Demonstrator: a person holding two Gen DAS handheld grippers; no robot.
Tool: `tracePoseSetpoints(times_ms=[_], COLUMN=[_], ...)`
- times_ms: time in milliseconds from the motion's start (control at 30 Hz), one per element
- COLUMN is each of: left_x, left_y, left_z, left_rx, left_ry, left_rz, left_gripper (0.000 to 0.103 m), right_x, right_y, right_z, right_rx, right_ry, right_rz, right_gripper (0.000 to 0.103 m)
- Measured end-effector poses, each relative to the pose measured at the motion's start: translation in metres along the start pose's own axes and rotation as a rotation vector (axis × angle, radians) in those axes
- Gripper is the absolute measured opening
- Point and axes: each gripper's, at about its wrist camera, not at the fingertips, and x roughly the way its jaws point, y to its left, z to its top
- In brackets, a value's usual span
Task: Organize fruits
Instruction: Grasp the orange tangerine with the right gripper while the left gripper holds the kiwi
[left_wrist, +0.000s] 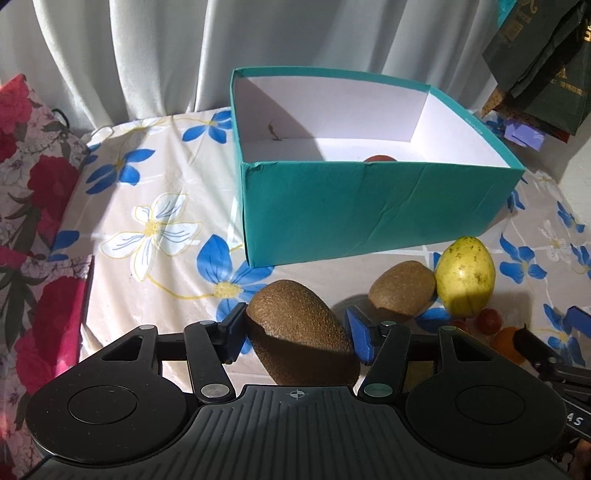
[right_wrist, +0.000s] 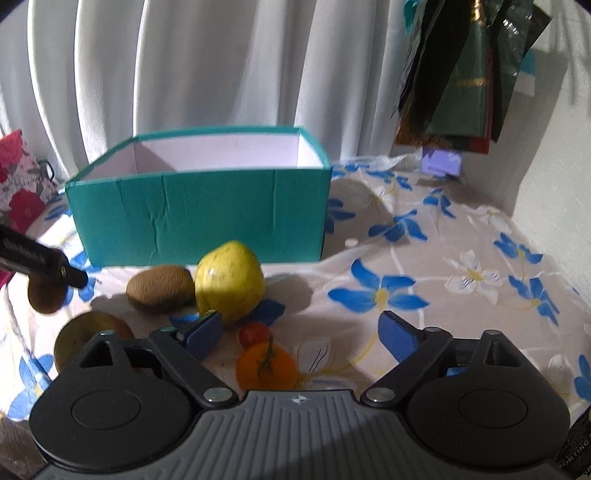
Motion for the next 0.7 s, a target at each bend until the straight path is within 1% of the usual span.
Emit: tracePoseSetpoints(times_ms=[33,100,233,333,500,633,667,700], left_x=[-0.002,-0.004,-0.006,-0.006,-0.007,-0.008,-0.008,-0.008], left_y=[-0.001,-0.002,-0.001,-0.001,-0.004,-0.005,-0.005,-0.006], left_z=[0.000,0.001,0.000,0.000,0.000,0.000,0.000,0.000], left_rx=[0.006,0.012,0.014,0.018,0.025,0.027,0.026,0.025], left_ry=[-0.003,-0.005,0.000,0.004,0.005,0.005,0.006,0.006], left_rz=[0.003,0.005,0.001,0.001,-0.004,-0.003,0.000,0.003], left_gripper=[0.061,0.062,0.062,0.062,0.062,0.062,0.062,0.062], right_x=[0.003,0.008,0.018,0.023,0.024,0.027,0.027,0.027], right_y=[0.001,0.004,0.006,0.007,0.008,0.009,0.009,0.009], right_z=[-0.002,-0.005,-0.010,-0.013,-0.015,-0.014,-0.014,-0.014], right_rx=[0.001,-0.001,0.007,0.009,-0.001,-0.002,0.000,0.001], right_ry=[0.010,0.030,0.076,0.104,0.113,0.128,0.129,0.131], right_rz=[0.004,0.013,0.029,0.033,0.028,0.028,0.030,0.032], right_gripper=[0.084,0.083,0.071,0.068,0.066,0.060,0.057,0.057])
